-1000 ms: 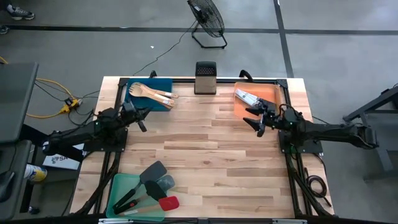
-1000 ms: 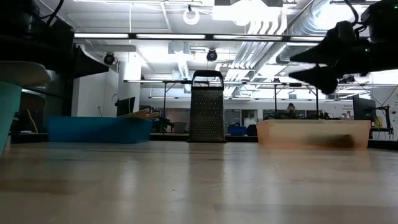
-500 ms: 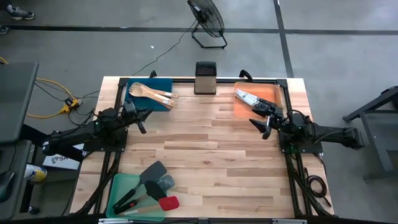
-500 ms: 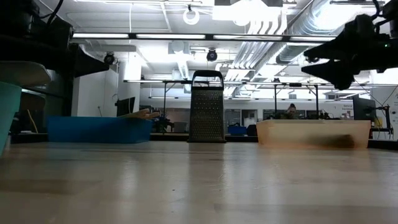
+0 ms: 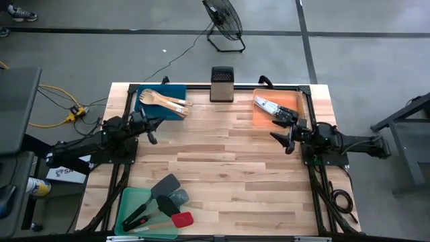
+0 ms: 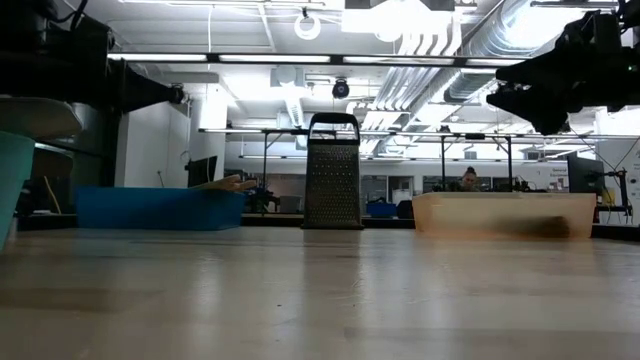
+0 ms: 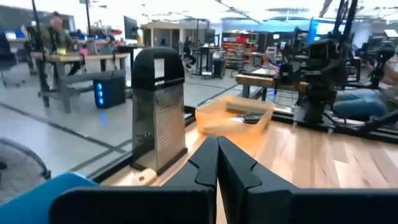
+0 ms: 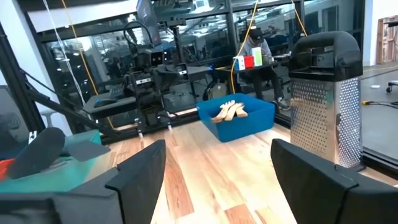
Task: Pick & Place Kitchen Items
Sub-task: Return to Home Position
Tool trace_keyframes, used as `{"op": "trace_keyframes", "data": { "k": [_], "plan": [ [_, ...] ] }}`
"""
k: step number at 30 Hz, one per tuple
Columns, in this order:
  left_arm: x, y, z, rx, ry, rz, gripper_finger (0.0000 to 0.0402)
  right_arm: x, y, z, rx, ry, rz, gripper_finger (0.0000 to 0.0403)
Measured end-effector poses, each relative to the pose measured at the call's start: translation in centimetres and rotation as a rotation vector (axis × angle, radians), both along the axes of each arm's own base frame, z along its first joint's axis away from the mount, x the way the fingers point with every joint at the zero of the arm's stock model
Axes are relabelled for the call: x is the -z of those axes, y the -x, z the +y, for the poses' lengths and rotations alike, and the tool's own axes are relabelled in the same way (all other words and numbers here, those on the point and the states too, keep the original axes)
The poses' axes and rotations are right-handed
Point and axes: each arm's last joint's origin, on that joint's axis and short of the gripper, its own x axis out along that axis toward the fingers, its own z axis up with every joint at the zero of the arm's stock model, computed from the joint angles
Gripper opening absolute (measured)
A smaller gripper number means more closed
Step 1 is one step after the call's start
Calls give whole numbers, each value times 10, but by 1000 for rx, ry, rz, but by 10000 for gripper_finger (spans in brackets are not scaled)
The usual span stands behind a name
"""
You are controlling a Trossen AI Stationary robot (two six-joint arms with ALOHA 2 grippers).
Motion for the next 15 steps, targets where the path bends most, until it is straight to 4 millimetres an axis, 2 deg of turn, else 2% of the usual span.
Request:
{"op": "trace_keyframes", "data": {
  "k": [15],
  "plan": [
    [11,-1,0,1,46,118,0,0,0,0,0,0,1,283]
  ]
}}
